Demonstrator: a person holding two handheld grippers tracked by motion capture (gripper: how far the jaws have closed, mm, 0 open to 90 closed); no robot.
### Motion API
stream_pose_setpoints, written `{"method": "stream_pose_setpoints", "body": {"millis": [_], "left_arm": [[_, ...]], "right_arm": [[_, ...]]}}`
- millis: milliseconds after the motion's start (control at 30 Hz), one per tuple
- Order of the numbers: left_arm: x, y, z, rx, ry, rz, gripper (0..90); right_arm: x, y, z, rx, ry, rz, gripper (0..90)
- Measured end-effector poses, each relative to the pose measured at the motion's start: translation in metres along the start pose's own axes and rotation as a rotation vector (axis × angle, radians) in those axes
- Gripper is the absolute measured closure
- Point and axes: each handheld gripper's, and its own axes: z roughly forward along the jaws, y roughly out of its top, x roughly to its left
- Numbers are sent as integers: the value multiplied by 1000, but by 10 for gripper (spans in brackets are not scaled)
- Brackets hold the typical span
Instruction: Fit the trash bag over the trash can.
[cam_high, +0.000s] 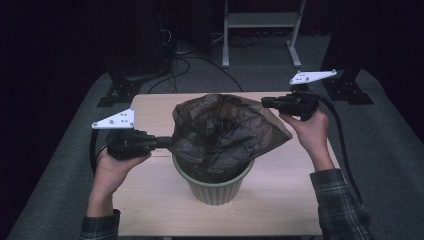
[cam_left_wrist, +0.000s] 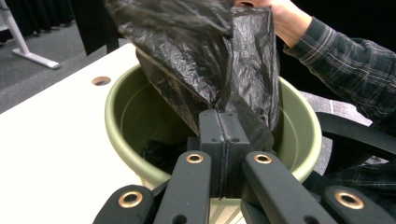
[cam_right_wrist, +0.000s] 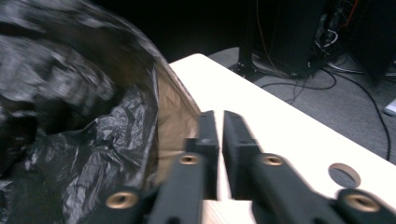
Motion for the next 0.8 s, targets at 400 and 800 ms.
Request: {"method": "stream_pose_setpoints", "body": {"millis": [400, 800], "left_arm": [[0, -11, -5, 1, 4, -17, 899], [0, -15, -3, -6, -4, -23, 899]], "right_arm": [[14, -17, -26, -58, 79, 38, 593], [34, -31, -36, -23, 109, 88, 520]]}}
